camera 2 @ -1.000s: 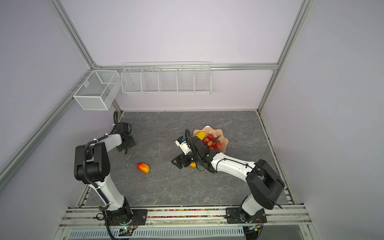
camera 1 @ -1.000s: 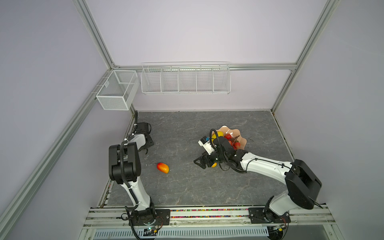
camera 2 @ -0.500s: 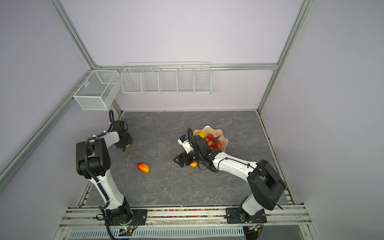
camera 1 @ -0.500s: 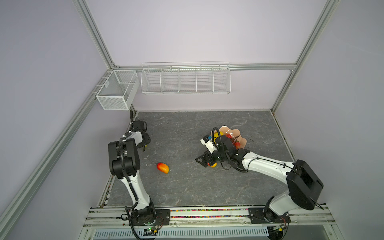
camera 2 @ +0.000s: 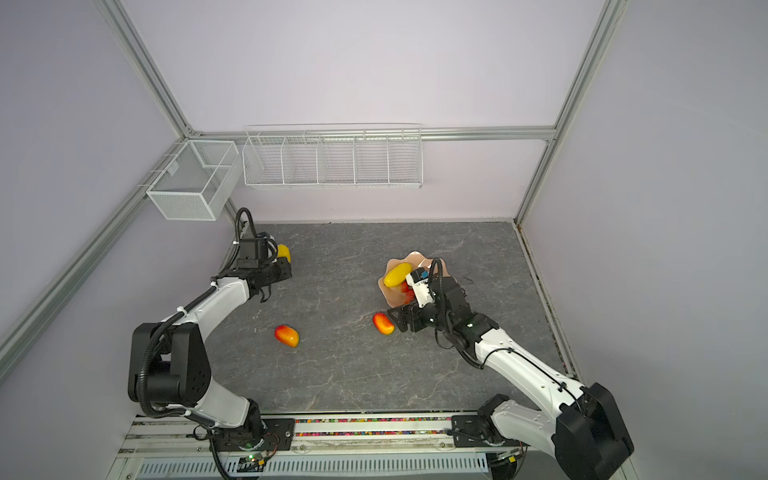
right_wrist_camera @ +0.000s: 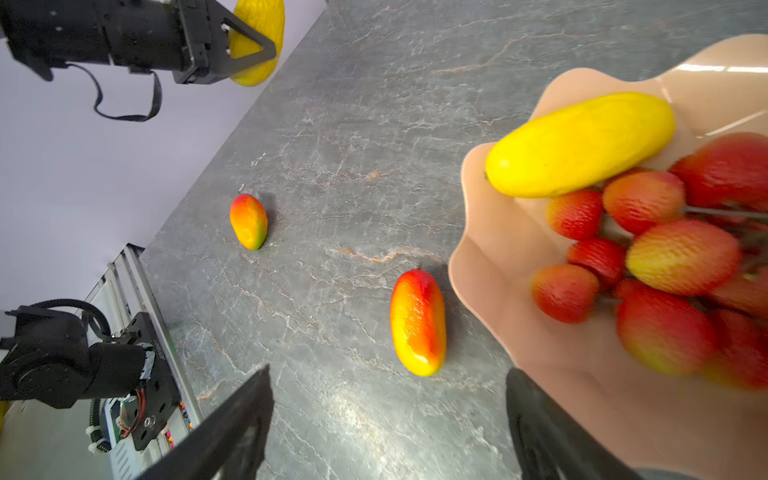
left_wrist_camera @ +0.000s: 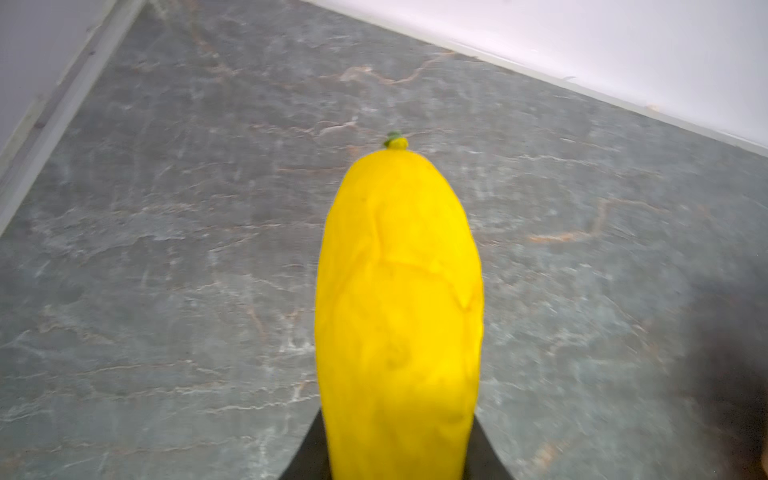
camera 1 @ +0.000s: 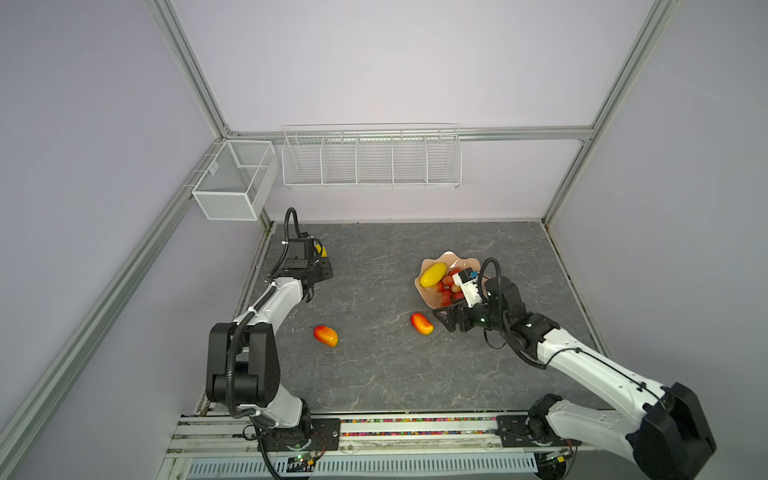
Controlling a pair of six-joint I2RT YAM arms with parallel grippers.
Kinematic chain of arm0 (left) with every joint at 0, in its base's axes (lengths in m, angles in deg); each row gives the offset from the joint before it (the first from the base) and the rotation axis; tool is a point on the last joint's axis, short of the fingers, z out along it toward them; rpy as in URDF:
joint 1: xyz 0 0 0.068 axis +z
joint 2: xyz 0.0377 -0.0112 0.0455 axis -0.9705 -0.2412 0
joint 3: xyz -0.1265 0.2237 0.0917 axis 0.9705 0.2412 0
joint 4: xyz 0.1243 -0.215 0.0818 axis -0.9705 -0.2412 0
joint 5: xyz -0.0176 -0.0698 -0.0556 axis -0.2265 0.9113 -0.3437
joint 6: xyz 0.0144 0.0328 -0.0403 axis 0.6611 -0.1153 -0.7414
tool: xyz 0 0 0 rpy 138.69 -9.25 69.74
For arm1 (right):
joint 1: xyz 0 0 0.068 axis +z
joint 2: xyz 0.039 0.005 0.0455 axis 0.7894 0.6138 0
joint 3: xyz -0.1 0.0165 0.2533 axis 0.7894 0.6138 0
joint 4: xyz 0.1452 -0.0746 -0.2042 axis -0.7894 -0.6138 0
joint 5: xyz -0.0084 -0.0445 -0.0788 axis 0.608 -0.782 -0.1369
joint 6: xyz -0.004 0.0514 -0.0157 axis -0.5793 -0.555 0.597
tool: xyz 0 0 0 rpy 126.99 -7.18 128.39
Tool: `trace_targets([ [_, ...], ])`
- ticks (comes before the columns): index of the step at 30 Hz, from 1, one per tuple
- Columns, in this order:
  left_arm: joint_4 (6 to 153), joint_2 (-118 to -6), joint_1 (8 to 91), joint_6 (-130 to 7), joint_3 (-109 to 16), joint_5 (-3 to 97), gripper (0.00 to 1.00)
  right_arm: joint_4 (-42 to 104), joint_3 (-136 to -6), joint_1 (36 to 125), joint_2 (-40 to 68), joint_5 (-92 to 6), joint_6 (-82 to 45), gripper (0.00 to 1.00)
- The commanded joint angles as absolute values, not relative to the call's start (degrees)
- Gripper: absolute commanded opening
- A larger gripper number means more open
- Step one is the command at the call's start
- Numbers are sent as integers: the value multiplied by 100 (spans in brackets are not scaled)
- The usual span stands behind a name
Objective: Place and organize the fake fruits in the fruit bowl
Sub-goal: 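Carry the second yellow fruit into the bowl and release it with the left gripper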
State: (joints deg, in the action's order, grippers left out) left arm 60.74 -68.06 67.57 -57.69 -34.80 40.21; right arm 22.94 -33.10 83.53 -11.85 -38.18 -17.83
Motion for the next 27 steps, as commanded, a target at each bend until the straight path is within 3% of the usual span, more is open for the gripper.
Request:
trace_targets([
  [1,6025,-6568,6019,-5492,-3337,4487,26,1615,-3080,8059,-1702,-4012,-1912,89],
  [10,5744,-7415,3571,-5095,-4564,5132,26,513,-2613,6883,-2999,-4105,-2241,89],
  [15,5423,-8279,3110,-4977,-5442,5081,26,324,-2535,6692,-3277,-4011,-2237,89],
  [27,5332,-9418,2805,-4977,-6255,4819,31,430,-2532,6637,-3107,-3928,-2093,89],
])
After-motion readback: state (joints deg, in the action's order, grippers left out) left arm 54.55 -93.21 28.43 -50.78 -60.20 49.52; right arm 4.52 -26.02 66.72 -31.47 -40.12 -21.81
